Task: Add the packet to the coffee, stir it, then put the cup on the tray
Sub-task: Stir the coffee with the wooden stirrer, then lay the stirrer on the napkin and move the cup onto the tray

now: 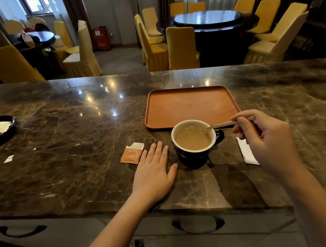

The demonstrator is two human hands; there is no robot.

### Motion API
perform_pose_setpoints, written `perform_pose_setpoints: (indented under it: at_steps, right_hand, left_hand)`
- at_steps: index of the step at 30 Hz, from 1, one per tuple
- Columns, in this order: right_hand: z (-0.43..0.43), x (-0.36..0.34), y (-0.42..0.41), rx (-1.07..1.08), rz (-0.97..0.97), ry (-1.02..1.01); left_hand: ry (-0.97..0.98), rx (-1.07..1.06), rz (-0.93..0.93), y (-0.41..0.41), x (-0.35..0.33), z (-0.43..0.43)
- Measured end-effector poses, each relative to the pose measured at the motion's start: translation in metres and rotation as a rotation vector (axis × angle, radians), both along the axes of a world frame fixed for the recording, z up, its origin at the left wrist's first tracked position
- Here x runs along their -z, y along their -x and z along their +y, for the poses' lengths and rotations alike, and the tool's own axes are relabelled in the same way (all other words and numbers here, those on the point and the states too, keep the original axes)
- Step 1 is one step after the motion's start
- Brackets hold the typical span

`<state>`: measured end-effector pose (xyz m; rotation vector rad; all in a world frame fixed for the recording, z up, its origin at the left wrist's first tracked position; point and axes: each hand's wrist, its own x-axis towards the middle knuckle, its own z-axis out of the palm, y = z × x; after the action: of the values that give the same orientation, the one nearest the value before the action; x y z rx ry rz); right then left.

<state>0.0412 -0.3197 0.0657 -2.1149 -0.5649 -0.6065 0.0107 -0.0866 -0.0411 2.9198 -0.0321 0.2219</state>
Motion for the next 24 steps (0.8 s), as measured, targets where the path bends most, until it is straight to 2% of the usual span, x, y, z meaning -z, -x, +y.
perform_pose_setpoints:
  at_steps: [3,7,10,12,16,20,24]
  right_hand:
    - [-0.005,0.002,0.005,-0.013,0.030,-0.067]
    - [-0.015,0.008,0.010,-0.050,0.135,-0.255]
    - [-0.032,0.014,0.013,0.015,0.171,-0.427]
    - [-0.047,0.021,0.016,0.103,0.173,-0.471]
    - [-0.071,0.041,0.024,0.262,0.117,-0.329]
    - [-0.076,0.059,0.033,0.323,0.002,-0.062]
    - [-0.067,0.074,0.043,0.371,-0.010,0.052]
  left_hand:
    - [-0.001,-0.002,0.001,0.000,0.000,0.000]
    - [-0.014,0.005,-0.005,0.000,0.001,0.001]
    - [-0.012,0.005,-0.003,0.000,0.001,0.001]
    - [-0.012,0.011,0.002,-0.001,0.002,0.002]
    - [-0.023,0.011,0.001,-0.002,0.002,0.002]
    - [-0.034,0.010,0.004,-0.002,0.002,0.002]
    - [-0.028,0.013,0.010,-0.002,-0.001,0.001]
